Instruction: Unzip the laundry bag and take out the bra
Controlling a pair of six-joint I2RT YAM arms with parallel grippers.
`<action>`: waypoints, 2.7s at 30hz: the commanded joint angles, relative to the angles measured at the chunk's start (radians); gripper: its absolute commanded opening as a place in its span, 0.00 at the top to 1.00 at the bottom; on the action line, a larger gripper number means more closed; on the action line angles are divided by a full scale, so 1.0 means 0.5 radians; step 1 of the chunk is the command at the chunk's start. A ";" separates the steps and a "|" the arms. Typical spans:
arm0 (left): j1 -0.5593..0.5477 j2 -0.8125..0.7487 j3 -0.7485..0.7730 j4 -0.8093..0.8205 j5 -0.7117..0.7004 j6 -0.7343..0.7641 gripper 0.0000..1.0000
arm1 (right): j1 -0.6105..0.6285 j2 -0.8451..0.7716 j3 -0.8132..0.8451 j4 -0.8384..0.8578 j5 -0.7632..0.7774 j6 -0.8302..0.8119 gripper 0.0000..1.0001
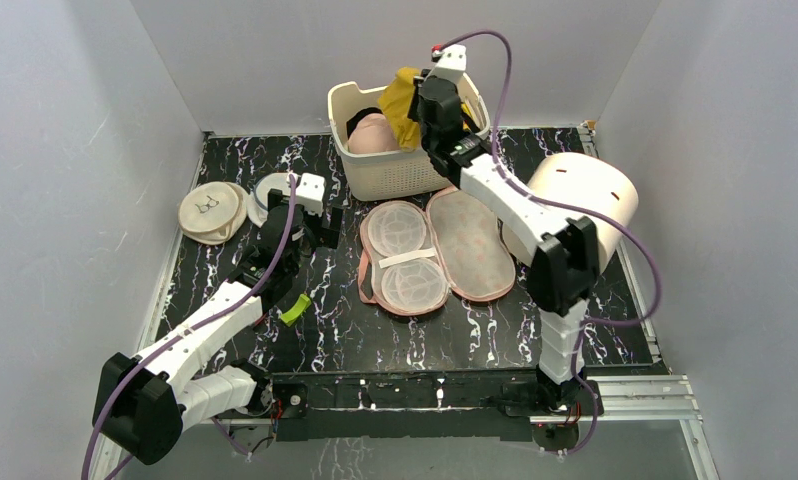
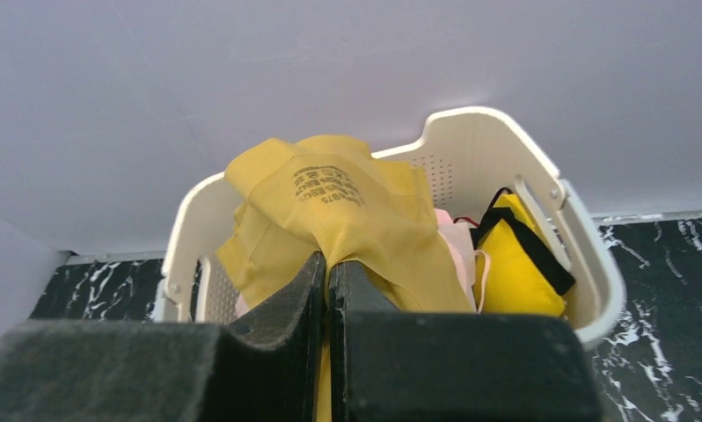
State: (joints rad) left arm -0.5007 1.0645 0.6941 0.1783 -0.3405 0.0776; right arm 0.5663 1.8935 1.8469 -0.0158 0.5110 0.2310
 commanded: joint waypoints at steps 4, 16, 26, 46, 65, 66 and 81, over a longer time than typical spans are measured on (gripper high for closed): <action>-0.014 -0.046 0.073 0.014 -0.025 -0.005 0.03 | -0.022 0.480 0.487 -0.106 -0.137 0.301 1.00; -0.017 -0.042 0.072 0.014 -0.031 -0.002 0.03 | -0.023 0.698 0.580 -0.209 -0.309 0.466 0.68; -0.015 -0.033 0.080 0.010 -0.016 -0.007 0.03 | -0.043 0.043 0.108 -0.319 -0.406 0.074 0.24; -0.020 0.003 0.091 -0.016 -0.011 -0.017 0.03 | 0.018 -0.758 -1.751 -0.384 -1.085 0.104 0.13; -0.023 -0.010 0.095 -0.017 0.008 -0.031 0.03 | 0.397 -0.043 -1.539 -0.219 -0.859 0.028 0.41; -0.025 -0.009 0.094 -0.016 0.009 -0.030 0.03 | 0.437 -0.035 -1.538 -0.216 -0.859 0.027 0.41; -0.026 0.007 0.098 -0.025 0.000 -0.031 0.03 | 0.531 -0.401 -1.403 -0.442 -0.566 0.090 0.31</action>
State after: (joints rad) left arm -0.5079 1.0725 0.7017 0.1635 -0.3355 0.0666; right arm 0.8360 1.8172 1.0733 -0.1596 0.1287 0.2798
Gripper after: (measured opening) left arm 0.972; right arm 0.662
